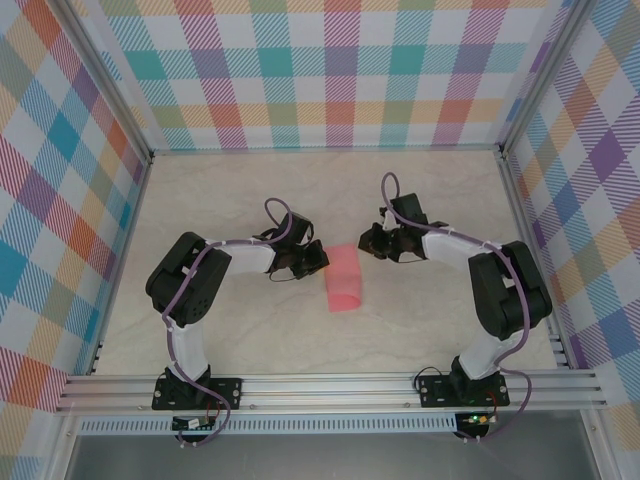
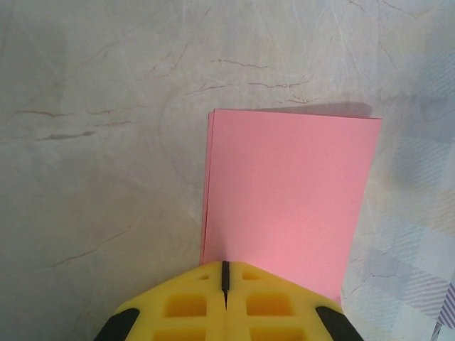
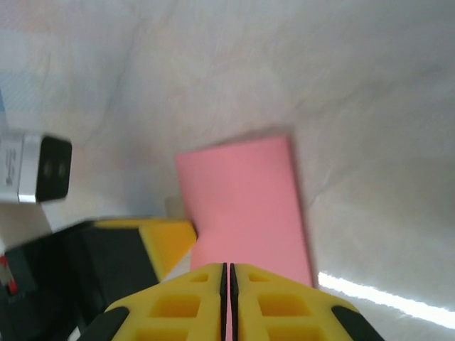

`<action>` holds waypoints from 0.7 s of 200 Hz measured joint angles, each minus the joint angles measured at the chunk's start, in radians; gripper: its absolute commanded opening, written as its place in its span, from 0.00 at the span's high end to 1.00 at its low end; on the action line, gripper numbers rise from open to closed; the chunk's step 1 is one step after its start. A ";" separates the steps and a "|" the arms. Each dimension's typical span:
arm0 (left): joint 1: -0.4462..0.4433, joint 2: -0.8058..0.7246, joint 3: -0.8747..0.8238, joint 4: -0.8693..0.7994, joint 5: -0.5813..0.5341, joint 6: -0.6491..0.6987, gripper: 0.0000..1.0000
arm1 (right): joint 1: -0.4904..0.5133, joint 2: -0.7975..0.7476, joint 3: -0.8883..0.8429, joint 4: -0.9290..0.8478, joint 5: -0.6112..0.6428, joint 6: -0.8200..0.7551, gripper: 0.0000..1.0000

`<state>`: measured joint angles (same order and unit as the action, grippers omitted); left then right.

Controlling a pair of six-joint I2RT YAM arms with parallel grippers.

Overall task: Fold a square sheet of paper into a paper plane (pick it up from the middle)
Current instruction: Fold the square sheet of paper in half at the center of the table.

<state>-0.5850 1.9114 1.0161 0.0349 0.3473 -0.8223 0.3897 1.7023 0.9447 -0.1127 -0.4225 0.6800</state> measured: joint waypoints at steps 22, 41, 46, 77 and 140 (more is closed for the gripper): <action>0.000 0.000 0.000 0.000 0.000 0.000 0.97 | 0.024 0.000 -0.051 -0.005 -0.063 0.000 0.91; 0.000 0.000 0.000 0.000 0.000 0.000 0.97 | 0.034 0.000 -0.080 -0.012 -0.102 0.000 0.91; 0.000 0.000 0.000 0.000 0.000 0.000 0.97 | 0.034 0.000 -0.085 -0.012 -0.112 0.000 0.91; 0.000 0.000 0.000 0.000 0.000 0.000 0.97 | 0.037 0.008 -0.102 -0.009 -0.152 -0.001 0.91; 0.000 0.001 0.000 0.001 0.000 0.000 0.97 | 0.038 0.051 -0.130 -0.008 -0.188 -0.007 0.91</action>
<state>-0.5854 1.9121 1.0161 0.0357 0.3470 -0.8223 0.4278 1.7535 0.8150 -0.1211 -0.6102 0.6731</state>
